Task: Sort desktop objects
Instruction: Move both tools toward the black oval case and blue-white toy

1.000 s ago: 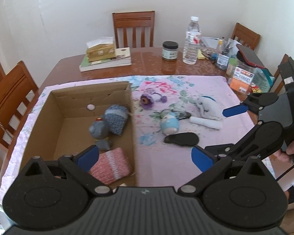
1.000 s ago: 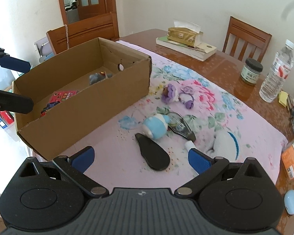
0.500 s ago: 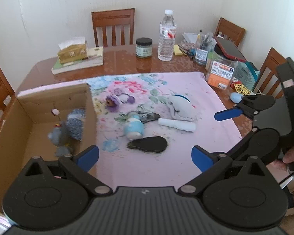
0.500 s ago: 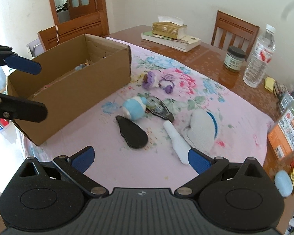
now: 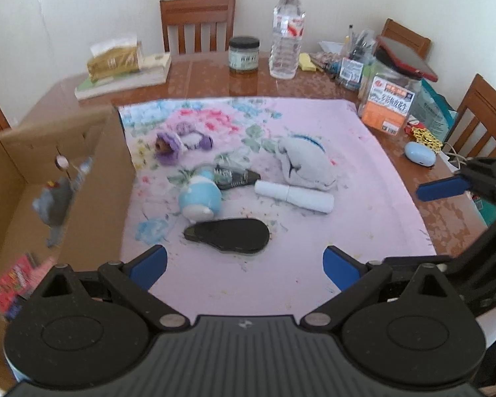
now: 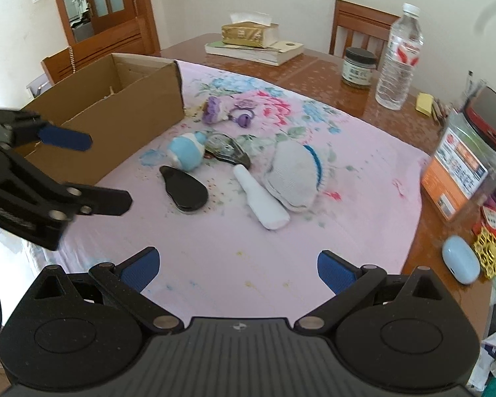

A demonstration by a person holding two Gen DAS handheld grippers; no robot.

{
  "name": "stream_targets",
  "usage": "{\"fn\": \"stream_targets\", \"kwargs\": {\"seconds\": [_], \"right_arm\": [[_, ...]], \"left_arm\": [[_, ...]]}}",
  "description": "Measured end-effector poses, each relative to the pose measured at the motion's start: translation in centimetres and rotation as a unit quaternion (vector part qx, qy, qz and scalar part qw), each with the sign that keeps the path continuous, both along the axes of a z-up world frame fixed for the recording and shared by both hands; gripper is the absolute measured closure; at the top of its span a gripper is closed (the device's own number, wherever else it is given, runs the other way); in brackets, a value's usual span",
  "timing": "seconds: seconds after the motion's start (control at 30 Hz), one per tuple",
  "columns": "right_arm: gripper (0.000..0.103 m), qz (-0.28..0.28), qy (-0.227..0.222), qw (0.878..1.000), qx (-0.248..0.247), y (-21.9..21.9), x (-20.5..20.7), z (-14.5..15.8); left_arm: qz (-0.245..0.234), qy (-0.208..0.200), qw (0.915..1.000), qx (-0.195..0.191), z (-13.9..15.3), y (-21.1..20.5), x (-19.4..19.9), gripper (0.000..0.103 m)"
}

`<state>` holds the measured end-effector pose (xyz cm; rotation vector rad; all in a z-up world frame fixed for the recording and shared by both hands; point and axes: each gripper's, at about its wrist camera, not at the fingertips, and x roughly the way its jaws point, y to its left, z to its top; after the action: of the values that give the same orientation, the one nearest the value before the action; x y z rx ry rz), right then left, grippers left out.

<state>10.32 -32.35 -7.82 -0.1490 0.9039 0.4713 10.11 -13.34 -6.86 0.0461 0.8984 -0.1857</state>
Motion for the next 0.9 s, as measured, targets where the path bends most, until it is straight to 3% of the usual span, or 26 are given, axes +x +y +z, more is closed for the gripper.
{"fn": "stream_targets", "kwargs": {"seconds": [0.4, 0.9], "right_arm": [[0.000, -0.027, 0.019, 0.999, 0.010, -2.6, 0.2, -1.3], [0.000, -0.032, 0.027, 0.999, 0.027, -3.4, 1.2, -1.7]], "left_arm": [[0.033, 0.025, 0.9991, -0.008, -4.7, 0.0, 2.9, 0.003], [0.045, 0.036, 0.9982, 0.014, -7.2, -0.1, 5.7, 0.001]]}}
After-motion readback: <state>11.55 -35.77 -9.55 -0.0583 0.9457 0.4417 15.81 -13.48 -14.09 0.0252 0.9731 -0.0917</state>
